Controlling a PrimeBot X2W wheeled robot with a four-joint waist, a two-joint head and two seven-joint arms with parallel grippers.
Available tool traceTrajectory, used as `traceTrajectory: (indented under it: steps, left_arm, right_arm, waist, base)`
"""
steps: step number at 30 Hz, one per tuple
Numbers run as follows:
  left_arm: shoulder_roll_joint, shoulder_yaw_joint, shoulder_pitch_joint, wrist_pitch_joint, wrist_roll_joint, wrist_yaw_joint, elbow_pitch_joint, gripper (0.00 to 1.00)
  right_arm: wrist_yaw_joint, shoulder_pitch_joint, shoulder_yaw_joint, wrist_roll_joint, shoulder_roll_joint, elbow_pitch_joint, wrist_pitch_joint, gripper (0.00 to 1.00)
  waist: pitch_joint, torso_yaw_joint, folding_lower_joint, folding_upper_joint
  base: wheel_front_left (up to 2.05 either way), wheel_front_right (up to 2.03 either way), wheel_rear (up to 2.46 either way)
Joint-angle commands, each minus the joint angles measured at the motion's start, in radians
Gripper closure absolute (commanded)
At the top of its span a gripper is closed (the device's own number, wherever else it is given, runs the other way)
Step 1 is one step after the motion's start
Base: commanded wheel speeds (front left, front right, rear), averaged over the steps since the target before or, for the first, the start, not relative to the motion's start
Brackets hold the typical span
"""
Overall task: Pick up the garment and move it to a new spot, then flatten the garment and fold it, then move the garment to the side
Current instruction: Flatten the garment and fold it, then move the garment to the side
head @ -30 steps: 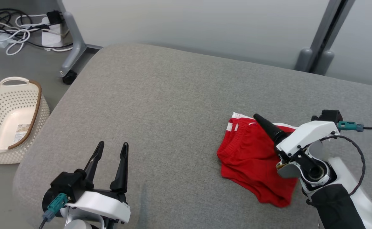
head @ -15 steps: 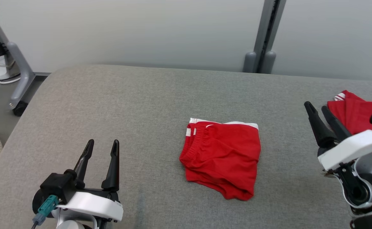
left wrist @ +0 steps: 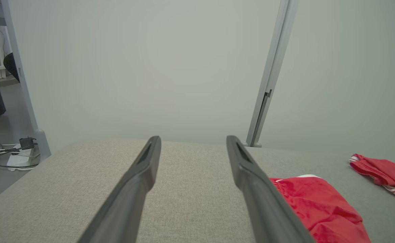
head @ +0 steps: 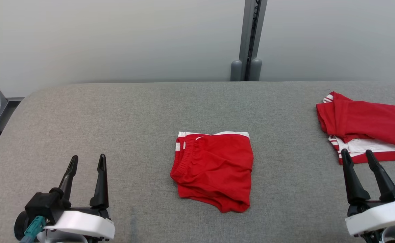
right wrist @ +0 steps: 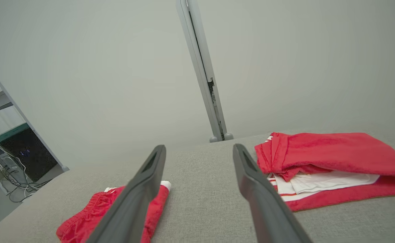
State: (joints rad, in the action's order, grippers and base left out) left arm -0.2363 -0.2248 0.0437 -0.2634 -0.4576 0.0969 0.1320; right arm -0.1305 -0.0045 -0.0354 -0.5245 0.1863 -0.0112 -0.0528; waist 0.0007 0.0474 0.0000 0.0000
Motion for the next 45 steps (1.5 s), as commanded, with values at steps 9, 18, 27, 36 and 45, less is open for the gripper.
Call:
traceTrajectory:
  steps: [9, 18, 27, 36, 45]
  left_arm:
    - [0.016, 0.018, -0.026, -0.001, 0.039, -0.019, 0.001, 0.00]
    - [0.034, 0.019, -0.017, -0.001, 0.064, -0.036, 0.021, 0.00]
    - [0.048, 0.008, 0.010, -0.001, 0.079, -0.054, 0.025, 0.00]
    - [0.073, -0.013, 0.048, -0.001, 0.083, -0.068, 0.034, 0.00]
    - [0.089, -0.019, 0.080, -0.001, 0.084, -0.088, 0.049, 0.00]
  right_arm:
    - [-0.001, 0.048, -0.015, 0.065, 0.015, 0.036, -0.090, 0.00]
    - [-0.001, 0.027, -0.014, 0.081, 0.022, 0.043, -0.084, 0.00]
    - [-0.001, -0.027, -0.060, 0.074, 0.025, 0.077, 0.002, 0.00]
    - [-0.001, -0.203, -0.099, 0.018, -0.001, 0.290, 0.197, 0.00]
    - [-0.001, -0.358, -0.065, -0.005, -0.015, 0.506, 0.347, 0.00]
  waist:
    - [0.003, -0.011, 0.0000, 0.0000]
    - [-0.004, -0.003, 0.0000, 0.0000]
    - [0.006, 0.037, 0.0000, 0.0000]
    - [0.053, 0.162, 0.0000, 0.0000]
    - [0.101, 0.271, 0.0000, 0.0000]
  base:
    - [0.00, 0.00, 0.00]
    - [0.00, 0.00, 0.00]
    - [0.00, 0.00, 0.00]
    - [0.00, 0.00, 0.00]
    - [0.00, 0.00, 0.00]
